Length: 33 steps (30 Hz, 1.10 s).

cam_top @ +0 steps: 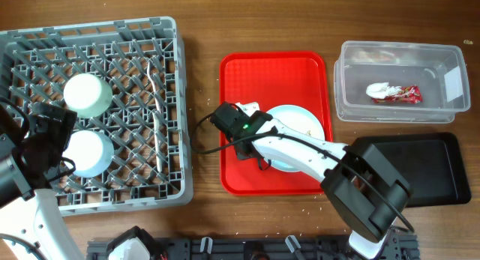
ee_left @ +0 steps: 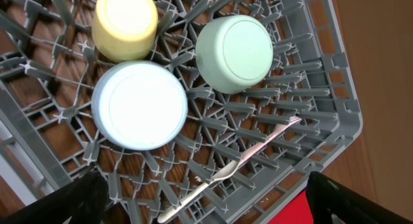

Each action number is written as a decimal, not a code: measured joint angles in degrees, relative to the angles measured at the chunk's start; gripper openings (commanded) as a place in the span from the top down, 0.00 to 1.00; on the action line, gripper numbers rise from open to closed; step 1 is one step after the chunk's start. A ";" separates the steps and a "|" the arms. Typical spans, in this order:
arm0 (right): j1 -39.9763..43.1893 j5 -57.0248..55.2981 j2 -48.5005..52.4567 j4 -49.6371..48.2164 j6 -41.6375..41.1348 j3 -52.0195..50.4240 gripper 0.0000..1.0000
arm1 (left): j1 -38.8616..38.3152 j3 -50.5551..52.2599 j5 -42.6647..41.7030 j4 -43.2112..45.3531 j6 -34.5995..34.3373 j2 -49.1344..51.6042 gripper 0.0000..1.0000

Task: Sort waste into correct bins and load items into the dishwasher rack
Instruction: 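Grasp the rim of the light-blue rice plate with the right gripper and lift, then tilt the plate over the black tray to dump the rice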

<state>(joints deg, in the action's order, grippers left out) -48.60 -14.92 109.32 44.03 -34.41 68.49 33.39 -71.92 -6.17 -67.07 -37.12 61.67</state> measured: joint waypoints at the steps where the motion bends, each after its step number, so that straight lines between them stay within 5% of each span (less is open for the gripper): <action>1: 0.00 -0.20 0.00 1.38 0.00 0.46 0.96 | 0.00 0.00 0.02 0.00 0.00 0.00 0.00; 15: 0.00 -3.74 0.44 20.57 -0.74 13.14 0.96 | 0.00 0.00 0.00 0.00 0.00 0.00 0.00; 25: 0.76 -8.70 0.42 28.85 -8.76 18.62 0.96 | 0.00 0.00 0.00 0.00 0.00 0.00 0.00; 33: 19.76 -8.39 -11.85 31.21 -12.28 18.67 0.96 | 0.00 0.00 0.00 0.00 0.00 0.00 0.00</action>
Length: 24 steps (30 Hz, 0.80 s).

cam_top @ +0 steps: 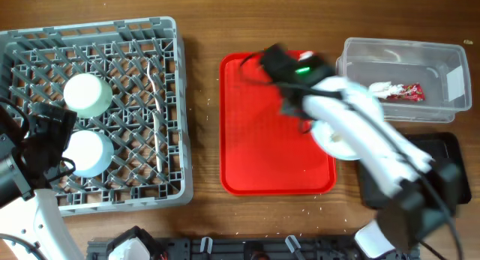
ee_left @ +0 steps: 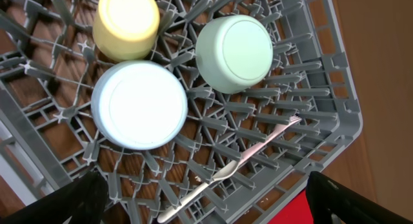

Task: Sort waste into correct bins and load items into the dishwasher rack
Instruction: 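Tilt the plate over the black tray to dump the rice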

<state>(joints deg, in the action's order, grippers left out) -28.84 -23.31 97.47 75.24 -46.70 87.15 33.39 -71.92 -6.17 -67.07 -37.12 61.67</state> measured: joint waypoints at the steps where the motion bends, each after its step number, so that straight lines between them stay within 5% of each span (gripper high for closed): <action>1: 2.89 0.02 -2.25 0.09 0.46 0.02 0.96 | 0.00 0.00 0.00 0.00 -0.02 0.00 0.00; 9: 29.09 5.97 -10.38 0.20 10.80 0.02 0.96 | 0.00 0.00 0.02 0.00 0.00 0.00 0.00; 24: 45.44 21.79 -10.38 -5.90 14.03 -7.58 0.96 | 0.00 0.00 0.00 0.00 -0.02 -0.02 0.00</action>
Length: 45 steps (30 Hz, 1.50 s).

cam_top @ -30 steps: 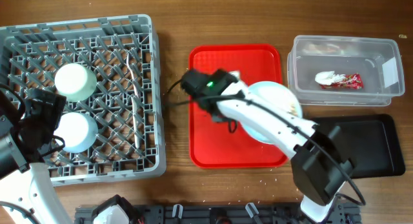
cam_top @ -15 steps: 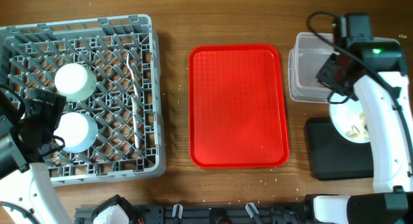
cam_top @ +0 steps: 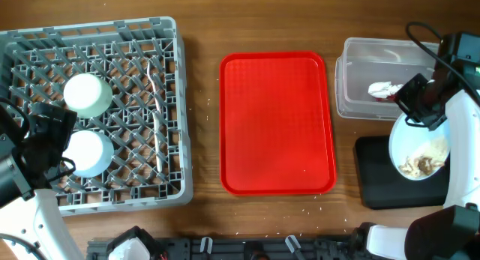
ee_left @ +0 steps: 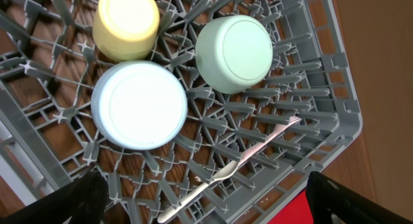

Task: Sort waste into correct bins and load items into the dishwasher rack
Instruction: 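Tilt the plate over the black tray to dump the rice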

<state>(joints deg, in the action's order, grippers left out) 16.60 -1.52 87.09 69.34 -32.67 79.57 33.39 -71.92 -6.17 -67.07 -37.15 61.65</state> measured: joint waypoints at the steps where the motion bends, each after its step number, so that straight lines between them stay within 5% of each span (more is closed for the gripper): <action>1: 0.42 0.52 0.00 -0.02 -0.02 0.00 0.96 | 0.00 0.00 0.00 0.00 0.02 0.02 0.00; 15: 11.98 14.08 0.00 -3.69 4.55 -6.23 0.96 | 0.00 0.00 0.00 0.00 0.02 0.02 0.00; 35: 33.51 38.93 0.00 2.05 21.99 -6.36 0.96 | 0.00 0.00 0.00 0.00 0.00 0.02 0.00; 45: 34.23 46.75 0.00 3.19 26.77 -6.38 0.96 | 0.00 0.00 0.02 0.00 0.02 0.00 0.00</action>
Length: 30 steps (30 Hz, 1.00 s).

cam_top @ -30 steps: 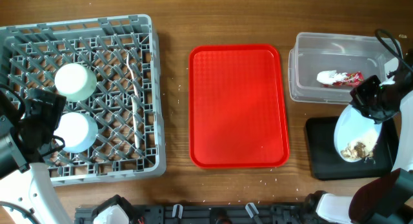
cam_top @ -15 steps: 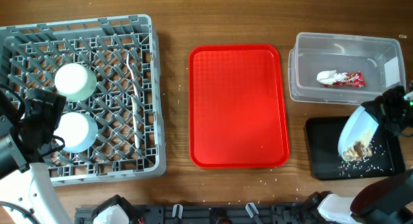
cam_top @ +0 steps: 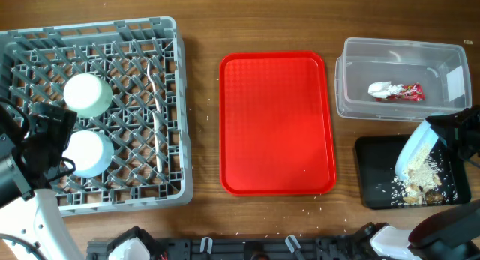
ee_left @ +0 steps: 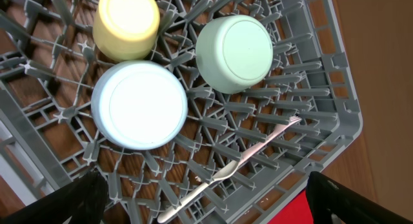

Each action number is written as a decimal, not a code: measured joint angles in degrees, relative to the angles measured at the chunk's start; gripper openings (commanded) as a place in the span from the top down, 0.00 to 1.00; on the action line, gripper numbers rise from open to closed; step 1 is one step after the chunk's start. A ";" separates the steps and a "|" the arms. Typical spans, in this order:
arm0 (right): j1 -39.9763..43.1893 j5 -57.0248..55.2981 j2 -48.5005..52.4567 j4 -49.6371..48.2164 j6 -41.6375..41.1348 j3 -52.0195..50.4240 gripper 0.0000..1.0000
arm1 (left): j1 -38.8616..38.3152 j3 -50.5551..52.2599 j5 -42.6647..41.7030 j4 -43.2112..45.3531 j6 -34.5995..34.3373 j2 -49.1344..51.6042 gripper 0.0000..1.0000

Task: Sort waste into correct bins and load items into the dishwasher rack
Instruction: 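Tilt the plate over the black tray to dump the rice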

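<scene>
Over the black bin (cam_top: 375, 151) at the lower right, a white plate (cam_top: 415, 153) hangs steeply tilted, with my right gripper (cam_top: 448, 131) shut on its upper rim. Food scraps (cam_top: 418, 186) lie in the bin under it. The red tray (cam_top: 277, 124) has nothing on it. The grey dishwasher rack (cam_top: 176, 80) holds upturned cups, among them a pale green one (ee_left: 233, 53), a light blue one (ee_left: 139, 104) and a yellow one (ee_left: 126, 24), plus a fork (ee_left: 239, 162). My left gripper (ee_left: 216, 201) hovers open above the rack, its fingers (ee_left: 87, 198) wide apart.
A clear plastic bin (cam_top: 352, 103) at the upper right holds a crumpled wrapper (cam_top: 394, 91). Crumbs dot the wooden table between rack and tray. My left arm (cam_top: 41, 144) covers the rack's near-left corner in the overhead view.
The plate was held nearly level over the black bin with scraps on it. Now it is tipped steeply and the scraps lie in the bin. The left arm has not moved.
My right gripper was at the plate on the red tray. Then the plate was off the tray near its right edge, then level over the black bin, and now it is tilted with its scraps in the bin. The left gripper stayed open above the rack.
</scene>
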<state>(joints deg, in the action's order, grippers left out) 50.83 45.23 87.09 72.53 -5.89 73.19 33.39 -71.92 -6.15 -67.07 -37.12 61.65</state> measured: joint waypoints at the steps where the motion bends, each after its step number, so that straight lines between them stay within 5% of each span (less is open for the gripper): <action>1: 0.02 0.24 0.00 -0.17 0.02 0.02 0.96 | 0.00 0.00 -0.02 0.00 0.00 0.00 0.00; 30: 0.35 1.81 0.00 0.15 0.15 -0.22 0.96 | 0.00 0.00 -0.02 0.00 0.00 0.00 0.00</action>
<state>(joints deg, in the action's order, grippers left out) 51.18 47.05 87.09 72.69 -5.74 72.97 33.39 -71.92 -6.17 -67.07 -37.12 61.65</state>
